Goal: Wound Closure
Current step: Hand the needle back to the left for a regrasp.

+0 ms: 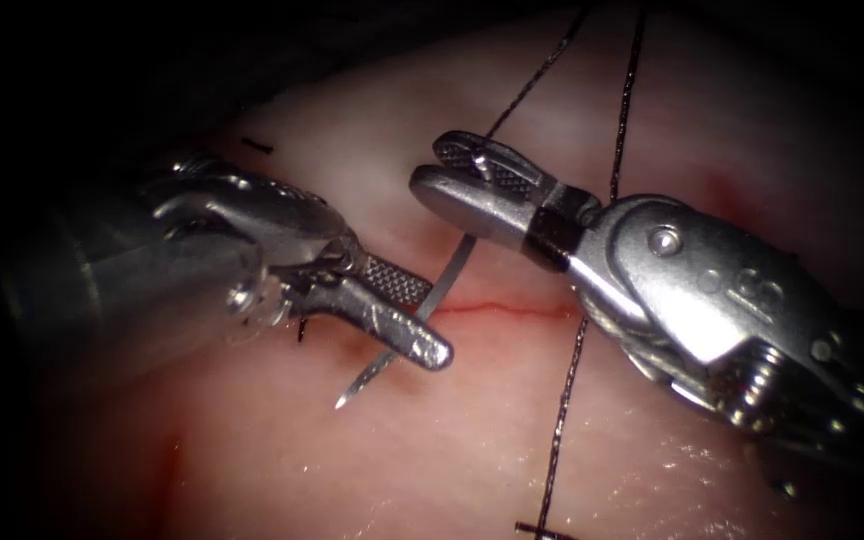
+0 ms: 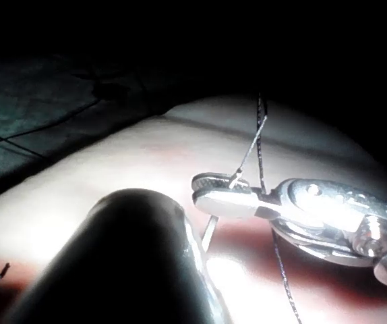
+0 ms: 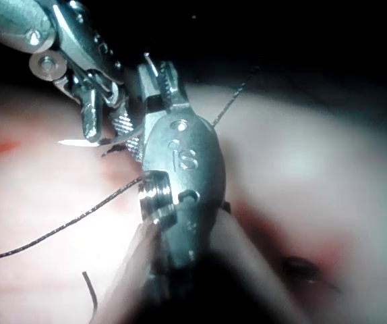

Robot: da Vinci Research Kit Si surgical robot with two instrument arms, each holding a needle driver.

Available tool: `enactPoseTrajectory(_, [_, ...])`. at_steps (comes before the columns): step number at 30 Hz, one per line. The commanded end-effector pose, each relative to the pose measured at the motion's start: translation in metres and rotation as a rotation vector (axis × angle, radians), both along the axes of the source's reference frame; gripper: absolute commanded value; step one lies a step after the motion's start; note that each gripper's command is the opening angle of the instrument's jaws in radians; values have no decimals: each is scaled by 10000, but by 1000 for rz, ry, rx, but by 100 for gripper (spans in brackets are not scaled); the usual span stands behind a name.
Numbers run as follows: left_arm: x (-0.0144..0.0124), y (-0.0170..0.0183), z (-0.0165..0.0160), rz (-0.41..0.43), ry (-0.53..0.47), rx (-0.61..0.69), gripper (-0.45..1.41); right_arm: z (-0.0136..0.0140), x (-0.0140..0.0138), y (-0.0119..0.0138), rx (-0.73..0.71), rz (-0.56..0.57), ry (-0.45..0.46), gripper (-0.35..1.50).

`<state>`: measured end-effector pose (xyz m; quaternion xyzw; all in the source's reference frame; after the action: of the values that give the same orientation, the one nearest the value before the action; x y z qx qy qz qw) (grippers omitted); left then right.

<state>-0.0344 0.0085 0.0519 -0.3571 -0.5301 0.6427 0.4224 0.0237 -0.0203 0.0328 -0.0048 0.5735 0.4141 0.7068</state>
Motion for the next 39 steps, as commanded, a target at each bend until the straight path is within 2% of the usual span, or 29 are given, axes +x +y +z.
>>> enactPoseTrajectory(1, [-3,10,1,5,7,5,5,-1,11,10,-4,0,6,-35])
enactPoseTrajectory(2, [-1,9,1,14,12,15,-35,-1,11,10,-4,0,6,-35])
enactPoseTrajectory(3, [1,9,1,21,7,18,-45,-1,11,10,-7,2,7,-35])
enactPoseTrajectory(9, [5,9,2,78,-47,-11,-45,1,11,5,-12,-1,9,-35])
enactPoseTrajectory(11, [6,10,3,72,-36,-22,-45,1,12,3,5,5,21,-35])
enactPoseTrajectory(12, [6,11,3,67,-28,-28,-45,1,12,1,54,23,47,-25])
enactPoseTrajectory(14, [6,11,3,59,-21,-34,-45,1,13,-3,128,74,56,32])
enactPoseTrajectory(15, [6,11,3,36,-16,-42,-45,1,14,-8,195,127,61,81])
enactPoseTrajectory(16, [6,11,3,36,-16,-42,-45,1,14,-8,195,127,61,81])
enactPoseTrajectory(19, [6,11,3,8,19,-63,-45,3,17,-16,243,207,24,113])
enactPoseTrajectory(20, [6,11,3,2,23,-66,-45,3,19,-19,252,229,12,118])
enactPoseTrajectory(25, [6,9,2,-32,48,-82,-45,5,27,-35,285,322,-11,106])
enactPoseTrajectory(30, [8,5,1,-47,51,-88,-45,-1,32,-37,282,420,-16,99])
enactPoseTrajectory(32, [9,1,0,-54,48,-90,-45,-6,32,-35,270,467,-9,81])
enactPoseTrajectory(33, [9,0,0,-54,49,-91,-45,-9,32,-35,268,484,-7,79])
enactPoseTrajectory(36, [10,-4,-1,-57,45,-98,-45,-14,34,-31,268,521,-8,94])
enactPoseTrajectory(39, [10,-4,-1,-59,39,-109,-45,-15,36,-29,281,534,-2,94])
